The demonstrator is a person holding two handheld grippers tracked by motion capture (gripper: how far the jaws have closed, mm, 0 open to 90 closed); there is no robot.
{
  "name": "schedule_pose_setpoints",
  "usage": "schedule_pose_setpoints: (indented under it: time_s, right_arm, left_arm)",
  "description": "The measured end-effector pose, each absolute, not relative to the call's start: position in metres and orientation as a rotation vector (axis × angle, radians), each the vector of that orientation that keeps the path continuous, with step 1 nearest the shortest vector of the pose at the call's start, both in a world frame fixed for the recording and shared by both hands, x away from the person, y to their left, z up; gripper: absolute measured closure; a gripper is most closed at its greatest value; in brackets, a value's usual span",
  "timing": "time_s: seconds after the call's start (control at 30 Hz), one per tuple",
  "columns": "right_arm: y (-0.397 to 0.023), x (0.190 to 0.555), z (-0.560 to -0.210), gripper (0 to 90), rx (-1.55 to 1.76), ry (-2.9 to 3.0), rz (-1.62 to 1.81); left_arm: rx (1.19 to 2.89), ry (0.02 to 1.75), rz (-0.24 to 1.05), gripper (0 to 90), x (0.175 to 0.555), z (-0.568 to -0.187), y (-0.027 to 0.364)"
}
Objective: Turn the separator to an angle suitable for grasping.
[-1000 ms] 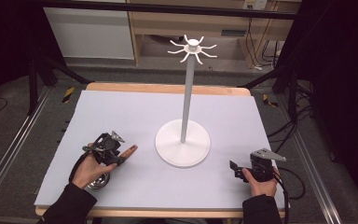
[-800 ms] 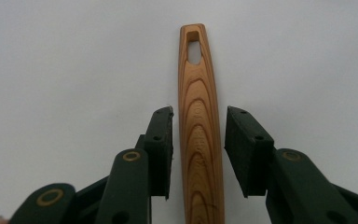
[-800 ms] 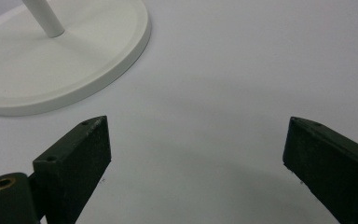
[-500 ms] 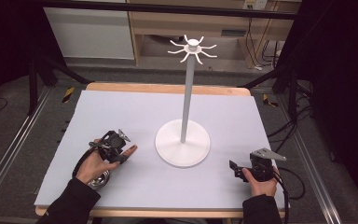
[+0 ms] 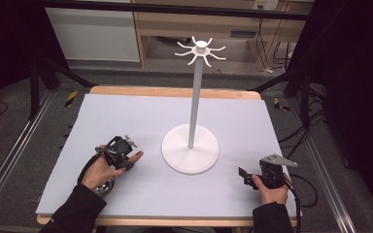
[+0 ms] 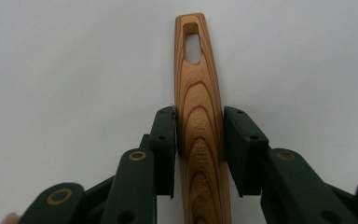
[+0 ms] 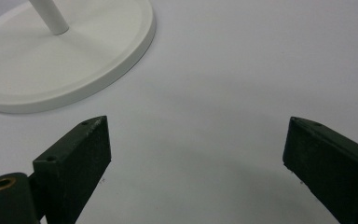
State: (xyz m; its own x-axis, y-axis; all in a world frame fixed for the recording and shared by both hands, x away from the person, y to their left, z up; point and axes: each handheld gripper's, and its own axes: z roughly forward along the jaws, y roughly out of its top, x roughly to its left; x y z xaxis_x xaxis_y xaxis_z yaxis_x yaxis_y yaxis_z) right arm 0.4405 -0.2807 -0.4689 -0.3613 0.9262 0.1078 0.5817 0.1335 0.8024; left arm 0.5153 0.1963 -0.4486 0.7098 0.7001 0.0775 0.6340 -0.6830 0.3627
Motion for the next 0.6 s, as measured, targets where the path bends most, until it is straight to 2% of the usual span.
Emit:
schedule_pose_setpoints:
  time_s: [0.6]
  right_arm:
    - [-0.281, 0.4412, -0.4702, 8.0, 1.451, 2.011, 1.106]
  left_arm:
    - [2.559, 1.111, 0.261, 67.6, 0.5191, -0.4458, 0.2028]
